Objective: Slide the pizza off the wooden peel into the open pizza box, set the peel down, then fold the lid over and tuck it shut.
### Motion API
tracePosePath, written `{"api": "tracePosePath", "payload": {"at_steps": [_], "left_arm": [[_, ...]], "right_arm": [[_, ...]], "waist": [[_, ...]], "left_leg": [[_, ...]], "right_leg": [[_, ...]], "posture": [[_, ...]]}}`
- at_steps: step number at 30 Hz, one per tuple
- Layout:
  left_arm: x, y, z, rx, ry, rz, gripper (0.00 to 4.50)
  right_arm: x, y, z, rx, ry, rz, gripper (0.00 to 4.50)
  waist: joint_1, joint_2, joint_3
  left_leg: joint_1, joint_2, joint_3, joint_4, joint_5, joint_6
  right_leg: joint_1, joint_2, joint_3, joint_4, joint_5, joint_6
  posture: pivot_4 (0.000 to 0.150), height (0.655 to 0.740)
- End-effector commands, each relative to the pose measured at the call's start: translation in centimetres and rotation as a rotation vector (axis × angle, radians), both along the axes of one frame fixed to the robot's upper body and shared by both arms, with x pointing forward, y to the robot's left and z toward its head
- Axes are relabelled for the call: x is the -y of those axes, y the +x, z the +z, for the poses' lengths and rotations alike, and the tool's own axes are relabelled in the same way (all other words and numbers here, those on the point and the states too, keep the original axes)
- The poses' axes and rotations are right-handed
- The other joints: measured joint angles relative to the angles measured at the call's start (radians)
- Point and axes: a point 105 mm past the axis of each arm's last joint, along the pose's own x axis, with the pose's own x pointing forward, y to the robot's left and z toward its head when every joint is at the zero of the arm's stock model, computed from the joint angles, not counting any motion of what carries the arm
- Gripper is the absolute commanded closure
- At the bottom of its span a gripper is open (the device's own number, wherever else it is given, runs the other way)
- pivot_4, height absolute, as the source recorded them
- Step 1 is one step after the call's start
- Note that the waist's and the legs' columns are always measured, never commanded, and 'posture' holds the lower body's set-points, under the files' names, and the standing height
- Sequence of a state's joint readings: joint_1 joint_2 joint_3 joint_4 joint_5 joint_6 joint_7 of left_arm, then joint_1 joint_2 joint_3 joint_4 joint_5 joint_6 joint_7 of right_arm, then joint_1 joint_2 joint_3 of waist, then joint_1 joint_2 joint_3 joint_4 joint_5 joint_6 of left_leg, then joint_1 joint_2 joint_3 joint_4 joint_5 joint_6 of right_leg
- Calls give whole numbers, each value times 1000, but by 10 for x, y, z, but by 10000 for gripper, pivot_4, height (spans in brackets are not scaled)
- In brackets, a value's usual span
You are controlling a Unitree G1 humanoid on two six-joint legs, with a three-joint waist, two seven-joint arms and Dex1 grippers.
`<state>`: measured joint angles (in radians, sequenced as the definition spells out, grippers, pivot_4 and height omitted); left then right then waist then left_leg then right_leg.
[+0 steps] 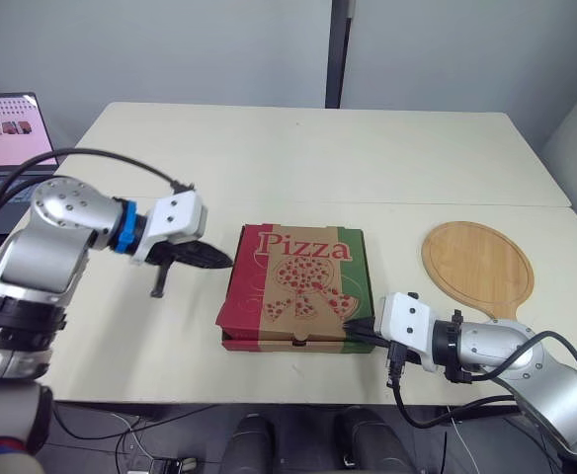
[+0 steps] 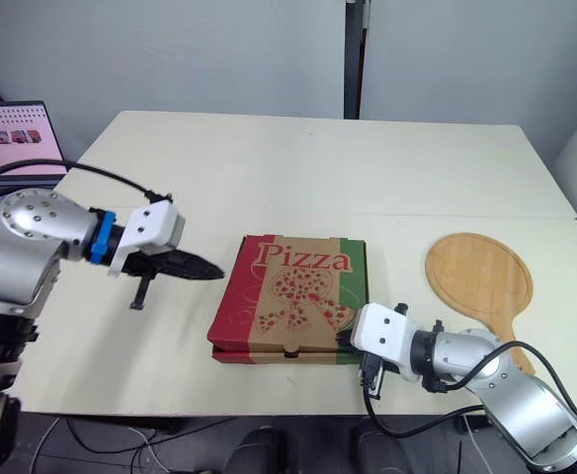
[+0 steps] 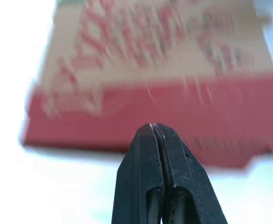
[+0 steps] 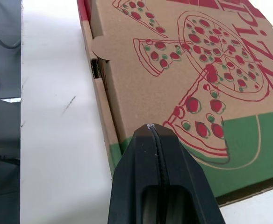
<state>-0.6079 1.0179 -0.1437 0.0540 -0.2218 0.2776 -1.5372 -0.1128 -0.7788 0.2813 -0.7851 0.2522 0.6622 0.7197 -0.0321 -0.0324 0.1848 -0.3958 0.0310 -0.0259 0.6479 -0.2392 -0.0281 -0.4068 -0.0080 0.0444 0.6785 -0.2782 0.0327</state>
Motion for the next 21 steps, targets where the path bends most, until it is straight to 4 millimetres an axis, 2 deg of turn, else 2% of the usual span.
{"api": "tracePosePath", "payload": {"at_steps": [1,8,14,17,21], "left_arm": [[-5,-5,-3,29,39,-6,45000],[8,-15,-30,-17,37,-15,45000],[21,-20,-41,-42,48,-59,45000],[25,-23,-43,-52,47,-80,45000],[37,-23,-34,-59,-23,-72,45000]], "right_arm": [[-3,-3,3,23,0,31,44607],[-6,-3,3,24,2,40,44607],[-7,-3,4,29,4,43,44607],[-7,-2,6,36,10,41,44607],[-8,0,8,40,15,39,44607]], "waist": [[0,0,0],[1,0,0],[2,0,0],[2,0,0],[2,0,0]], "left_leg": [[0,0,0,0,0,0],[0,0,0,0,0,0],[0,0,0,0,0,0],[0,0,0,0,0,0],[0,0,0,0,0,0]], "right_leg": [[0,0,0,0,0,0],[0,0,0,0,0,0],[0,0,0,0,0,0],[0,0,0,0,0,0],[0,0,0,0,0,0]], "posture": [[1500,7343],[1500,7343],[1500,7343],[1500,7343],[1500,7343]]}}
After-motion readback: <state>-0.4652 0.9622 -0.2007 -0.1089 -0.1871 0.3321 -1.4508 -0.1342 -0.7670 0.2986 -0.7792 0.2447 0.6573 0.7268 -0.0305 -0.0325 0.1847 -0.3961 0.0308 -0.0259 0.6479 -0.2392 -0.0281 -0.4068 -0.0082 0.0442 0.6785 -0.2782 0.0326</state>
